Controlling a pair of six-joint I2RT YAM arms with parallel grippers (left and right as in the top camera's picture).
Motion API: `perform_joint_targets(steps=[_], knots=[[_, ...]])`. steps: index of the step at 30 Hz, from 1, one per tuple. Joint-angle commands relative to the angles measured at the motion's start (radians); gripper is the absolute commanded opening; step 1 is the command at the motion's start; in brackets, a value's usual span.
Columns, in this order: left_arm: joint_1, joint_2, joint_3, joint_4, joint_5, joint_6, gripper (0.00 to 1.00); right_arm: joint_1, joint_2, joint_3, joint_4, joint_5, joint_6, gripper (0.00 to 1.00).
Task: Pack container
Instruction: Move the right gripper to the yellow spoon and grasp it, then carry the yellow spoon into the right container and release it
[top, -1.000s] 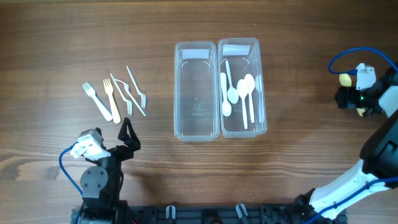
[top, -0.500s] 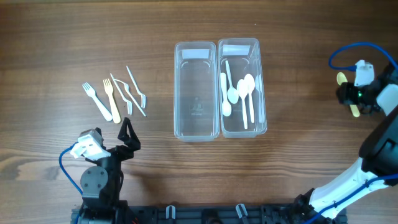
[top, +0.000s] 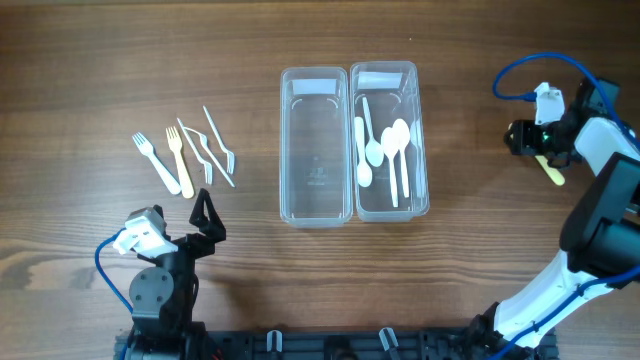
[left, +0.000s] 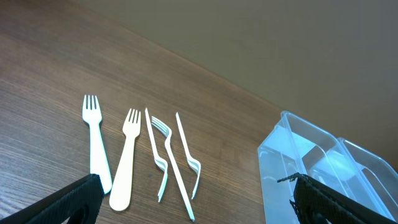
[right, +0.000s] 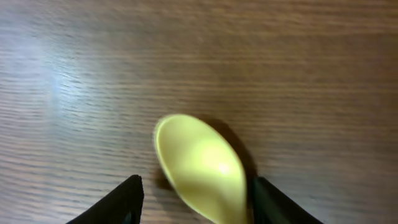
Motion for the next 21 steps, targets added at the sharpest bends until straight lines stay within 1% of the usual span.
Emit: perform_joint_targets(steps=[1,2,3,4,6,8,9,11,15,16,21], knots=[[0.009,-0.005,-0.005,0.003,0.008,0.020,1.00,-0.002,0.039,-0.016,-0.033,0.216,0.025,0.55],[0.009,-0.005,-0.005,0.003,0.009,0.020,1.00,-0.003,0.039,-0.016,-0.033,0.215,0.019,0.51],[0.009,-0.005,-0.005,0.003,0.009,0.020,1.00,-0.003,0.039,-0.016,-0.032,0.215,0.019,0.41],[0.009,-0.005,-0.005,0.003,0.009,0.020,1.00,-0.003,0.039,-0.016,-0.032,0.215,0.019,0.27],[0.009,-0.005,-0.005,0.003,0.009,0.020,1.00,-0.003,0.039,-0.016,-0.029,0.215,0.020,0.12],[0.009,-0.005,-0.005,0.003,0.009,0.020,1.00,-0.003,0.039,-0.016,-0.024,0.215,0.020,0.08],[0.009,-0.005,-0.005,0.003,0.009,0.020,1.00,-0.003,0.039,-0.016,-0.021,0.215,0.020,0.04],[0.009,-0.005,-0.005,0.003,0.008,0.020,1.00,-0.003,0.039,-0.016,-0.021,0.210,0.022,0.04],[0.009,-0.005,-0.005,0.003,0.009,0.020,1.00,-0.002,0.039,-0.016,-0.006,0.109,0.024,0.04],[0.009,-0.005,-0.005,0.003,0.009,0.020,1.00,0.000,0.035,-0.016,0.002,0.063,0.039,0.04],[0.009,-0.005,-0.005,0.003,0.009,0.020,1.00,0.005,-0.015,0.006,0.019,0.032,0.244,0.04]])
